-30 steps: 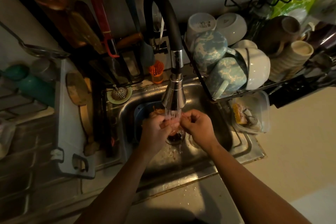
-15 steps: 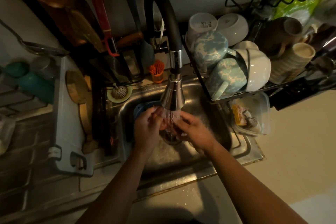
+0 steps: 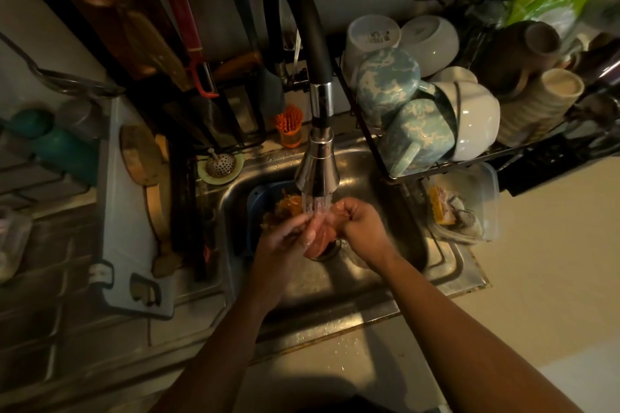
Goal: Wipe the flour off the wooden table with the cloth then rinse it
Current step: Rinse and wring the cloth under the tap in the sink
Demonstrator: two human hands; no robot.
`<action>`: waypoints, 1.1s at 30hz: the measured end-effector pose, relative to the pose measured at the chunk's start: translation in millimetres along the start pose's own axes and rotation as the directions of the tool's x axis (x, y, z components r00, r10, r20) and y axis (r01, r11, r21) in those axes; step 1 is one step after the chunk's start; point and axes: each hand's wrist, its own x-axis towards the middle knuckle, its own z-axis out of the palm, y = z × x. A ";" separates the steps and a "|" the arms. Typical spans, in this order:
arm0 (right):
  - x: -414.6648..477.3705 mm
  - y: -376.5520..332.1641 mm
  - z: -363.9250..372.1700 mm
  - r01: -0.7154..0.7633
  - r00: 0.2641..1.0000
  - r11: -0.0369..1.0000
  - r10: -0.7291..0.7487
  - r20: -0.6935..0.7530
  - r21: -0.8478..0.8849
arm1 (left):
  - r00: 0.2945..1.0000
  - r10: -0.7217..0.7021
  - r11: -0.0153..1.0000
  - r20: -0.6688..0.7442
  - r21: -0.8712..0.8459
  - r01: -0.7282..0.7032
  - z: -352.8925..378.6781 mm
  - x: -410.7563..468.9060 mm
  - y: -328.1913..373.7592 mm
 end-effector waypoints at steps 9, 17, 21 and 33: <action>-12.1 3.1 -0.5 0.014 0.965 1.000 -0.019 0.261 0.023 | 0.982 0.036 0.996 -0.184 0.091 -0.020 1.9 8.1 3.8; -6.3 15.4 -19.0 -0.072 0.967 0.977 0.020 0.254 0.199 | 0.979 -0.041 0.998 -0.201 -0.061 0.029 -4.6 18.6 10.4; -5.9 4.1 -22.1 -0.043 0.950 0.986 -0.010 0.311 0.164 | 0.994 0.017 0.997 -0.107 -0.073 -0.025 -6.9 19.6 11.0; -4.8 8.4 -13.0 0.046 0.971 0.966 -0.103 0.217 0.256 | 0.997 -0.075 0.991 -0.031 0.109 0.078 -14.1 20.1 5.1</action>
